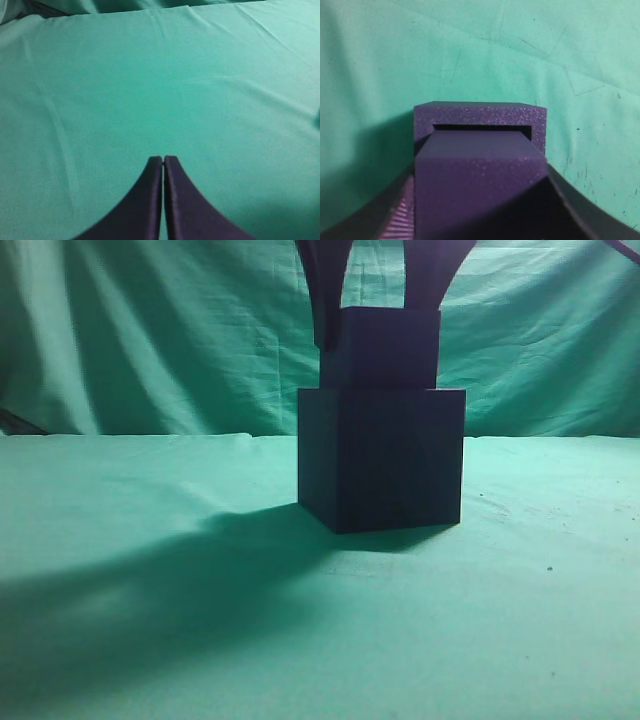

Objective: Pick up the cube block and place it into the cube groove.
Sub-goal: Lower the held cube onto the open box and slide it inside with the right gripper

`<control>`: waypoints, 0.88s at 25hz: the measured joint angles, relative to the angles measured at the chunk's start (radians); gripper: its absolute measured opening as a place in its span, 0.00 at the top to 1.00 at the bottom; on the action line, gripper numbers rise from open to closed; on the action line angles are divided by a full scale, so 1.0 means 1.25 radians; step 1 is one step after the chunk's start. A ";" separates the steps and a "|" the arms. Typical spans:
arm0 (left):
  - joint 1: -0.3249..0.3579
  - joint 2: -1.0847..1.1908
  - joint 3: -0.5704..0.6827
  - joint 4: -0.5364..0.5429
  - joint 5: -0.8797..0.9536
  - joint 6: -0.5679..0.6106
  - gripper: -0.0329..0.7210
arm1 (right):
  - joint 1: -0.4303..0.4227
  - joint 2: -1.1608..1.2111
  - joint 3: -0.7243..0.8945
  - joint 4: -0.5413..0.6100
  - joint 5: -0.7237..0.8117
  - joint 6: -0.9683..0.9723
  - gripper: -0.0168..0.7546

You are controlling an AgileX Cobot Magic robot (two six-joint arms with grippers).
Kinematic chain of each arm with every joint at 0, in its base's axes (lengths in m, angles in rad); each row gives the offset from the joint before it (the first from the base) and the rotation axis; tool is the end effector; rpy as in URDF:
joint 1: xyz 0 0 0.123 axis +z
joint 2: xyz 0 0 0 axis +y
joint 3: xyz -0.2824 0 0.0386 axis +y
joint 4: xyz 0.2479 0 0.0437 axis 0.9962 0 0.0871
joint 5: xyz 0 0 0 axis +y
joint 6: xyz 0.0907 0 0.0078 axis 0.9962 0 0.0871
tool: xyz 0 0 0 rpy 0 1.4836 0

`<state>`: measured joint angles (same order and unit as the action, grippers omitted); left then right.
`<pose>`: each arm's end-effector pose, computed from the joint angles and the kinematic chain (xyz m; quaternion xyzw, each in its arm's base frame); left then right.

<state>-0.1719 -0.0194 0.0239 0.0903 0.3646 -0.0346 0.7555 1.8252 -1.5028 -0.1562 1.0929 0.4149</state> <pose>0.0521 -0.0061 0.1734 0.0788 0.7951 -0.0239 0.6009 0.2848 0.2510 0.2621 -0.1946 0.9707 0.0057 0.1410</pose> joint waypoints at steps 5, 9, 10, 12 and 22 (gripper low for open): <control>0.000 0.000 0.000 0.000 0.000 0.000 0.96 | 0.000 0.000 0.000 0.000 0.002 0.001 0.42; 0.000 0.000 0.000 0.000 0.000 0.000 0.96 | 0.000 0.000 0.000 0.002 0.003 0.001 0.42; 0.000 0.000 0.000 0.000 0.000 0.000 0.96 | 0.000 0.000 0.000 0.002 0.004 0.001 0.42; 0.000 0.000 0.000 0.000 0.000 0.000 0.96 | 0.000 0.000 0.000 0.002 0.006 0.001 0.27; 0.000 0.000 0.000 0.000 0.000 0.000 0.96 | 0.000 -0.031 0.000 -0.004 0.022 0.001 0.37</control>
<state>-0.1719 -0.0194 0.0239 0.0903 0.3646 -0.0346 0.7555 1.7868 -1.5028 -0.1617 1.1199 0.4165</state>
